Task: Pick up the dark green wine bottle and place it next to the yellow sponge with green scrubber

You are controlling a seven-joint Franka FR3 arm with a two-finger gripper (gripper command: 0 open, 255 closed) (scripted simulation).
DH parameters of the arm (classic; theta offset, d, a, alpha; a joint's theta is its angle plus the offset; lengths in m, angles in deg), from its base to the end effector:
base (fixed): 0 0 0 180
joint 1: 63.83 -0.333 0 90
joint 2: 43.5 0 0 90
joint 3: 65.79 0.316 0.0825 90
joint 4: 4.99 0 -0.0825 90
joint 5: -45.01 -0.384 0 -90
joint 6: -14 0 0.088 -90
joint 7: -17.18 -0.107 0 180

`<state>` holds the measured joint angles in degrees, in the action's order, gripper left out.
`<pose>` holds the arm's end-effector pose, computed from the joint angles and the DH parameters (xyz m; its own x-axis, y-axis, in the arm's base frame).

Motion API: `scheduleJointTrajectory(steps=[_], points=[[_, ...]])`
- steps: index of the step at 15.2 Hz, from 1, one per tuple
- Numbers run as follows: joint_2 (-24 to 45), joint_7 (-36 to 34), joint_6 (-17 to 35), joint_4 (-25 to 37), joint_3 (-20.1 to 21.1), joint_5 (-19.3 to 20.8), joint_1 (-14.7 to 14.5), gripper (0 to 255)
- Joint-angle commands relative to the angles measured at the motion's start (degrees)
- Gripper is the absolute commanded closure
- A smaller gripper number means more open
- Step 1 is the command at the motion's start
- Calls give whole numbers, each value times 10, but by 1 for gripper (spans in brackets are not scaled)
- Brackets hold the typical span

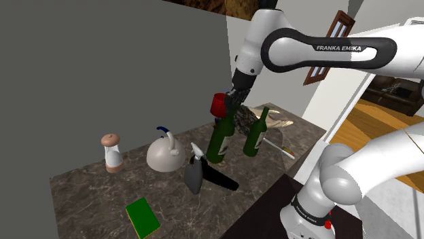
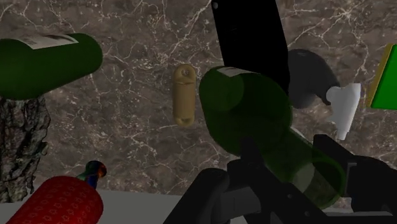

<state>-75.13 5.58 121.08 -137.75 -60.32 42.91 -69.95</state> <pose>0.3867 0.0877 0.5537 0.9945 -0.0210 0.1026 -0.0204 -0.9998 -0.0067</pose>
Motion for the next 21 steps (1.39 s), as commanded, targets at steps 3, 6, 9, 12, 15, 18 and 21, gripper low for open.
scheduleJointTrajectory(steps=[3,6,9,12,15,18,21], points=[[-5,-60,-6,-2,48,-21,-23,255],[-1,-103,-7,5,83,-35,-38,255],[9,-146,-8,18,118,-47,-51,255],[25,-190,-8,37,153,-56,-63,255],[47,-234,-8,61,190,-61,-72,255],[75,-281,-8,91,227,-60,-78,255],[109,-330,-8,127,266,-54,-83,255]])
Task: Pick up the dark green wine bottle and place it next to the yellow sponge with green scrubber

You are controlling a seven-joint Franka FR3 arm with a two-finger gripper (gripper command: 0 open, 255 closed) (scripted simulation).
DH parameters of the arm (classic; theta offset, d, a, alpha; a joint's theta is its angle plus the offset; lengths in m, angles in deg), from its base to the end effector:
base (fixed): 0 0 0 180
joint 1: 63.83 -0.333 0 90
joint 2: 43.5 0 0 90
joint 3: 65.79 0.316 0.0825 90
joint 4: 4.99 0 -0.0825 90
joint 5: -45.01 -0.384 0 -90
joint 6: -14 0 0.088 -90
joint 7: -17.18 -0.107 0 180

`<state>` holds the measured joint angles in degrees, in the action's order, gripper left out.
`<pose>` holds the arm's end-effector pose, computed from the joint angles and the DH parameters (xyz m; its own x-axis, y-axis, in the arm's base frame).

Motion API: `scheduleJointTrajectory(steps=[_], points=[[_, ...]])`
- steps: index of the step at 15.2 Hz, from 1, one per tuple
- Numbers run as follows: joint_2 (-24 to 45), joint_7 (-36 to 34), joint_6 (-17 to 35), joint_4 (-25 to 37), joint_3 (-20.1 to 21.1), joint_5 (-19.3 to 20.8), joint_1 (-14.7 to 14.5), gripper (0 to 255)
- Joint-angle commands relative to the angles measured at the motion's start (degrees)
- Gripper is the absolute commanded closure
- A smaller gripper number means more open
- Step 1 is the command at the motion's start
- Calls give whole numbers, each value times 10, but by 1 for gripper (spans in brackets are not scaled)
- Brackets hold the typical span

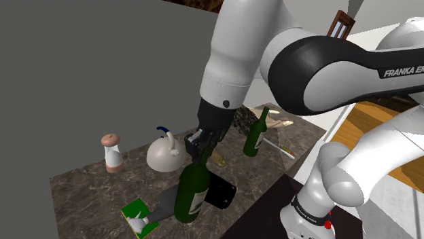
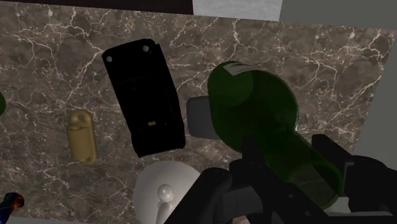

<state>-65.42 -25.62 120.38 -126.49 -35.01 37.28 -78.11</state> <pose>0.3011 0.3554 0.5504 0.9954 -0.0199 0.0942 -0.0195 -0.9998 -0.0049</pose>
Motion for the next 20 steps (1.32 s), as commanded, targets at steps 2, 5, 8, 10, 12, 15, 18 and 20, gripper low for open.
scheduleJointTrajectory(steps=[2,5,8,10,12,15,18,20], points=[[38,-51,-2,40,39,12,-3,255],[39,-52,21,18,42,11,-4,255],[42,-53,44,-3,45,11,-5,255],[44,-55,60,-16,48,11,-5,255],[47,-56,75,-29,50,12,-5,255],[52,-59,99,-48,54,13,-5,255],[59,-62,120,-64,58,15,-5,255],[59,-62,120,-64,58,15,-5,255]])
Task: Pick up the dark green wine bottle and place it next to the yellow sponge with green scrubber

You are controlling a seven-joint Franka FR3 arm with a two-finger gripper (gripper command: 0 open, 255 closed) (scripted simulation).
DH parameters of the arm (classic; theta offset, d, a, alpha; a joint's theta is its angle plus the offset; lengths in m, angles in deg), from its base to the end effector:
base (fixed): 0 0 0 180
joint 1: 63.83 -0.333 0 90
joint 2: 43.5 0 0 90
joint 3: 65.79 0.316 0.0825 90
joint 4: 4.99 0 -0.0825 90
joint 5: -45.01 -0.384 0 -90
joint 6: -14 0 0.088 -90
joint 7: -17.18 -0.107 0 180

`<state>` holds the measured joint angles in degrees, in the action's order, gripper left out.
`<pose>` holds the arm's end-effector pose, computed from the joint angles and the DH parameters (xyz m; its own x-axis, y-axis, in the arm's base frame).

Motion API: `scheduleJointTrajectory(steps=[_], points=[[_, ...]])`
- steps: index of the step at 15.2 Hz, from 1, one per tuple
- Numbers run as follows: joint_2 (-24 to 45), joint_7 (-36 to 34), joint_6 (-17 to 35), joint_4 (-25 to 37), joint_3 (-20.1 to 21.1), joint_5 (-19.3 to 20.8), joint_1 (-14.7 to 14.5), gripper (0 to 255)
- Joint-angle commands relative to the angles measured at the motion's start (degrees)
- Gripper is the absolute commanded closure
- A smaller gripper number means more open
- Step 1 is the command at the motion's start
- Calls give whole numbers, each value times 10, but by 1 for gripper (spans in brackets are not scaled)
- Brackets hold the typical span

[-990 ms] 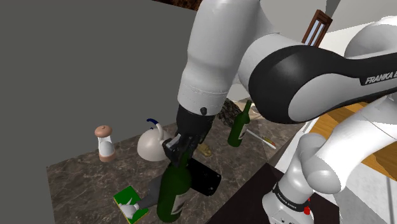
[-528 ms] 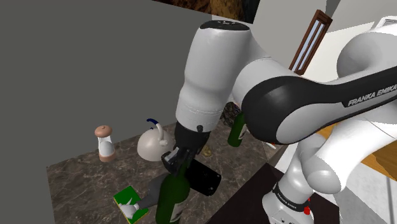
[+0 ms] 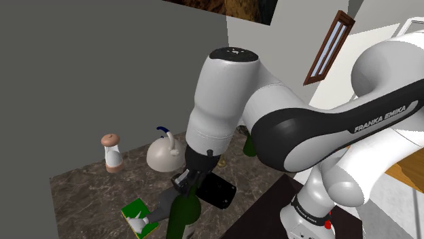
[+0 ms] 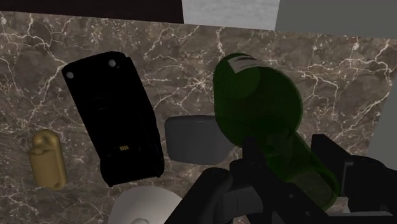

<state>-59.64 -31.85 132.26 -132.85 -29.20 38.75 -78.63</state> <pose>0.2887 0.3927 0.4694 0.9953 -0.0217 0.0939 -0.0213 -0.9998 -0.0058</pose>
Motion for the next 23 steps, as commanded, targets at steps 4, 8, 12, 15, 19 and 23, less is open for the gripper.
scheduleJointTrajectory(steps=[4,8,12,15,19,23], points=[[1,0,1,0,0,0,0,255],[1,0,2,0,0,0,0,0],[-7,3,-18,13,-3,-3,-1,0],[-23,8,-73,54,-12,-8,-2,0],[-23,8,-73,54,-12,-8,-2,0],[-23,8,-73,54,-12,-8,-2,0]])
